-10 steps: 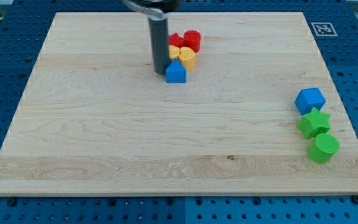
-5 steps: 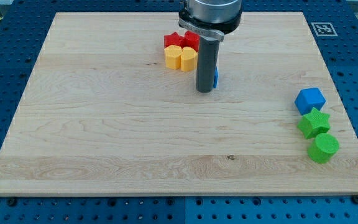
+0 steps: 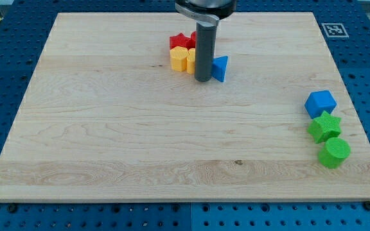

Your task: Drag the blue triangle to the top left of the blue cube

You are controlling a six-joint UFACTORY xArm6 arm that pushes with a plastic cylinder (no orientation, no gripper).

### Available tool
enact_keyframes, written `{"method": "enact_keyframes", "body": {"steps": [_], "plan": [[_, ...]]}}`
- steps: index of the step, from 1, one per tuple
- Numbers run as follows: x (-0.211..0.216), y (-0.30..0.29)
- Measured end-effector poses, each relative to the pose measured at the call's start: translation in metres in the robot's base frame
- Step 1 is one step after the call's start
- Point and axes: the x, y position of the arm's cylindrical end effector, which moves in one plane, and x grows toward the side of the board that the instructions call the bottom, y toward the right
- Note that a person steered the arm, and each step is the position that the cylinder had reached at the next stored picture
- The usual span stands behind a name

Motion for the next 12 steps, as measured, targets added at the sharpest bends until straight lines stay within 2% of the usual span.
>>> {"method": "enact_keyframes", "body": {"steps": [2, 3, 5, 7, 9, 11, 12], "plan": [[-0.028, 0.049], [-0.022, 0.075], [-0.047, 0.081], [-0.035, 0.136], [-0.014, 0.118], [-0.007, 0.167], [-0.006, 0.169]]}}
